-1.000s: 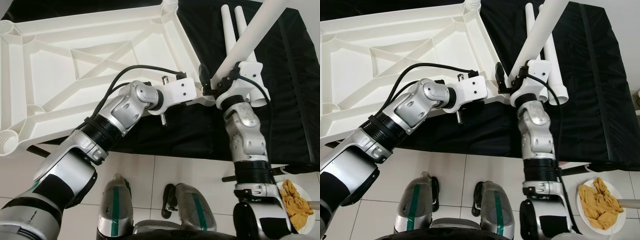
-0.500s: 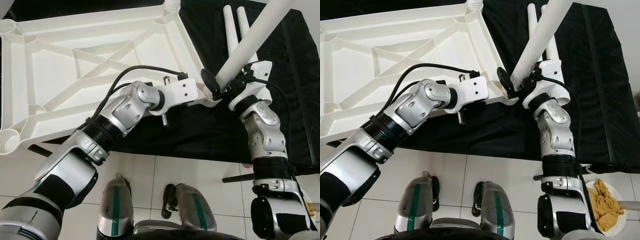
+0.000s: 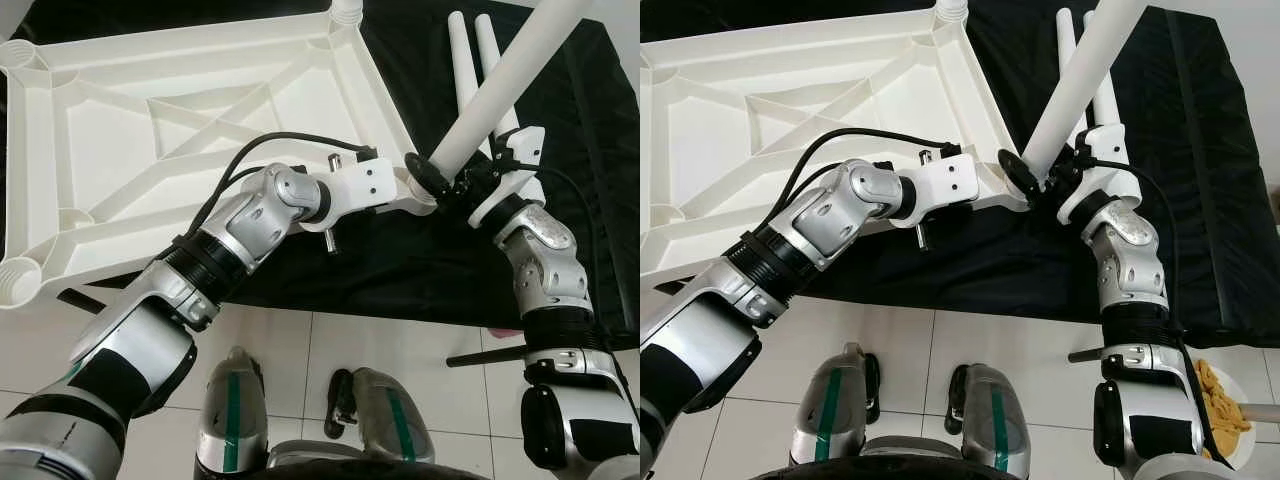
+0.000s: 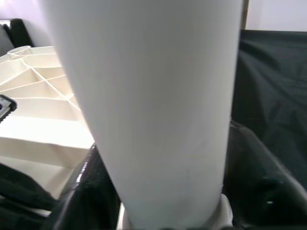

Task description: Building children table

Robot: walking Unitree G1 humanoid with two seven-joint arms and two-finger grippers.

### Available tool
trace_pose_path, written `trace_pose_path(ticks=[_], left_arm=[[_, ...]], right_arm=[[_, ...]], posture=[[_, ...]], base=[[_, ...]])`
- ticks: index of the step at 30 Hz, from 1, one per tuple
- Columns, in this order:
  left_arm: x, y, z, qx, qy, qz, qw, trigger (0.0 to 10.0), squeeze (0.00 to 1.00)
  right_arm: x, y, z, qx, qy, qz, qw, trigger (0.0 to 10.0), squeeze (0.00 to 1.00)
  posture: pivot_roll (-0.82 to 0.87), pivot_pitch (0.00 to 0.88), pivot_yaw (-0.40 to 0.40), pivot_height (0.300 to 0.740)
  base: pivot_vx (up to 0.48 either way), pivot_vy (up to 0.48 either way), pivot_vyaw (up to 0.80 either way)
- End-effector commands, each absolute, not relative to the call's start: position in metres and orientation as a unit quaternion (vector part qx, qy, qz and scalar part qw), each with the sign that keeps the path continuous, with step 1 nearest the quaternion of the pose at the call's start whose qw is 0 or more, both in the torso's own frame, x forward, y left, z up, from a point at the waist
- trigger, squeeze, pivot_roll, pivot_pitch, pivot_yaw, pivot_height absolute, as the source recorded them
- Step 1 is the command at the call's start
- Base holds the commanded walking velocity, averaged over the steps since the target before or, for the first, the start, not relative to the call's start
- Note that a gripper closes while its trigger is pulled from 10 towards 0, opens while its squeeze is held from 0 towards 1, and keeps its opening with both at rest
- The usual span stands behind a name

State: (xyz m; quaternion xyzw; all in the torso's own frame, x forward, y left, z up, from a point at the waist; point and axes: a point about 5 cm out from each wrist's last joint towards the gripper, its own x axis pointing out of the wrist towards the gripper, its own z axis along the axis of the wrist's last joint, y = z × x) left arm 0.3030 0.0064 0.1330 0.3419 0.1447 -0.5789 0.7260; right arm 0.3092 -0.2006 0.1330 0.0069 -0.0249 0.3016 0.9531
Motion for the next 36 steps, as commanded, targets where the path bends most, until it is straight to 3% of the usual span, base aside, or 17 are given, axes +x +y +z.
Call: trace_pose_path(ticks=[1, 12, 13, 19, 36], left_arm=[[0.286, 0.007, 0.109, 0.351, 0.203, -0.632, 0.661, 10.0, 0.0], [0.285, 0.007, 0.108, 0.349, 0.204, -0.633, 0.66, 10.0, 0.0], [0.285, 0.007, 0.108, 0.349, 0.205, -0.633, 0.66, 10.0, 0.0], [0.285, 0.007, 0.108, 0.349, 0.205, -0.632, 0.661, 10.0, 0.0], [0.288, 0.007, 0.11, 0.348, 0.204, -0.629, 0.664, 10.0, 0.0]], right_arm=[[0.309, -0.207, 0.134, 0.016, -0.03, 0.303, 0.952, 0.0, 0.0], [0.308, -0.209, 0.132, 0.021, -0.028, 0.316, 0.948, 0.0, 0.0], [0.308, -0.21, 0.131, 0.02, -0.026, 0.311, 0.95, 10.0, 0.0], [0.31, -0.21, 0.131, 0.016, -0.026, 0.298, 0.954, 10.0, 0.0], [0.315, -0.177, 0.149, 0.0, -0.063, 0.129, 0.99, 10.0, 0.0]], posture=[[0.03, 0.006, -0.034, 0.74], [0.03, 0.017, -0.035, 0.74], [0.03, 0.022, -0.038, 0.74], [0.03, 0.026, -0.04, 0.74], [0.02, 0.032, -0.042, 0.74]], base=[[0.0, 0.0, 0.0], [0.0, 0.0, 0.0], [0.0, 0.0, 0.0], [0.0, 0.0, 0.0], [0.0, 0.0, 0.0]])
